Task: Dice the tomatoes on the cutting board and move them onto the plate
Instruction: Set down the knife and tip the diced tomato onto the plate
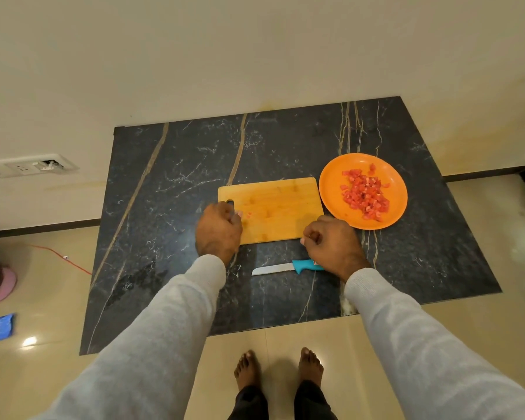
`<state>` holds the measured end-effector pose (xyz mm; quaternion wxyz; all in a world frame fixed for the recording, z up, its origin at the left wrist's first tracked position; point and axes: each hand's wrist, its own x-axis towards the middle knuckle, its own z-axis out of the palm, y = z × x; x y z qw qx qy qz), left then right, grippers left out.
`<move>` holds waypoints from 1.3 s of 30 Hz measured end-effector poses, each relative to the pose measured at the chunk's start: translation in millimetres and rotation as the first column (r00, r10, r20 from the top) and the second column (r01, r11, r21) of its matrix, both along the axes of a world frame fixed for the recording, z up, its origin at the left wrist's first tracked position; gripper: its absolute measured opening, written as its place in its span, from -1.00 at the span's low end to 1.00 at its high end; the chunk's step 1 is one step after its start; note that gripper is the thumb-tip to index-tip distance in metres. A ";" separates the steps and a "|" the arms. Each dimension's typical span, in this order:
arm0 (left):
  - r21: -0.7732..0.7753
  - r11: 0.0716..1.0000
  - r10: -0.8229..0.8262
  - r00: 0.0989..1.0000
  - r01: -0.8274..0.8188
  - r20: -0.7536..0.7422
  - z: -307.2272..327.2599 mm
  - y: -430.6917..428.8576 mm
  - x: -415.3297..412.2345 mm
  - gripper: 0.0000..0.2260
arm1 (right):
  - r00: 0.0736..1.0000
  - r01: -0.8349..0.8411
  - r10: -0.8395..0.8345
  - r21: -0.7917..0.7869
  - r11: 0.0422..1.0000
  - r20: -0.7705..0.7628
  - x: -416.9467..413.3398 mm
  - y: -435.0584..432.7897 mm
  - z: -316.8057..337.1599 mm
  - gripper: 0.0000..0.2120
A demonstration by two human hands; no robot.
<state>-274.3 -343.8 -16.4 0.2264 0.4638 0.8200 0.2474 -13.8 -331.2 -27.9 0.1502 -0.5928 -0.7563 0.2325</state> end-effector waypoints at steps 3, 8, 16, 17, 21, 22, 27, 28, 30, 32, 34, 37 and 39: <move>0.018 0.988 -0.155 0.987 0.155 0.039 2.7 -6.5 19.6 -0.78 | 0.991 -0.126 0.129 -0.090 0.988 0.021 11.8 -13.1 9.1 -0.72; 0.016 0.984 -0.180 0.981 0.179 0.074 2.8 -13.6 38.3 -0.79 | 0.908 -0.231 0.282 -0.192 0.954 0.309 18.5 -26.7 12.9 -0.52; 0.099 0.990 -0.112 0.981 0.097 0.159 6.6 3.5 26.3 -0.85 | 0.967 -0.048 0.083 -0.151 0.987 0.239 23.2 -18.2 27.3 -0.70; 0.116 0.990 -0.095 0.981 0.076 0.167 11.5 8.7 26.3 -0.85 | 0.980 0.006 0.019 -0.127 0.992 0.196 28.2 -13.5 31.7 -0.71; 0.175 0.983 -0.085 0.977 0.050 0.196 32.4 37.5 38.7 -0.86 | 0.970 0.235 -0.229 -0.067 0.970 0.087 47.8 16.5 57.0 -0.76; 0.193 0.979 -0.097 0.976 0.059 0.195 37.5 46.7 46.0 -0.86 | 0.944 0.329 -0.327 -0.052 0.943 0.047 53.8 27.4 64.2 -0.76; 0.195 0.963 -0.220 0.959 0.185 0.179 47.3 108.2 100.3 -0.86 | 0.761 0.646 -0.646 -0.009 0.763 -0.058 89.2 96.7 81.0 -0.71; 0.188 0.957 -0.251 0.953 0.219 0.167 46.4 125.3 114.4 -0.84 | 0.745 0.666 -0.664 0.013 0.746 -0.064 97.2 113.1 80.1 -0.69; 0.178 0.945 -0.301 0.943 0.275 0.142 43.9 159.8 143.2 -0.82 | 0.723 0.691 -0.690 0.048 0.721 -0.049 113.8 147.0 77.9 -0.69; 0.162 0.935 -0.335 0.936 0.315 0.111 41.2 190.9 171.5 -0.83 | 0.719 0.692 -0.695 0.083 0.717 0.010 130.7 179.8 71.8 -0.66; 0.148 0.934 -0.338 0.939 0.326 0.066 34.4 217.0 197.0 -0.85 | 0.711 0.692 -0.699 0.100 0.715 0.073 146.8 207.1 60.3 -0.62; 0.114 0.946 -0.309 0.950 0.302 0.041 21.3 248.9 229.8 -0.86 | 0.700 0.697 -0.701 0.082 0.712 0.135 164.9 239.0 39.3 -0.59; 0.099 0.947 -0.308 0.951 0.304 0.027 12.9 266.7 245.8 -0.86 | 0.694 0.701 -0.702 0.072 0.709 0.158 173.1 256.3 26.7 -0.59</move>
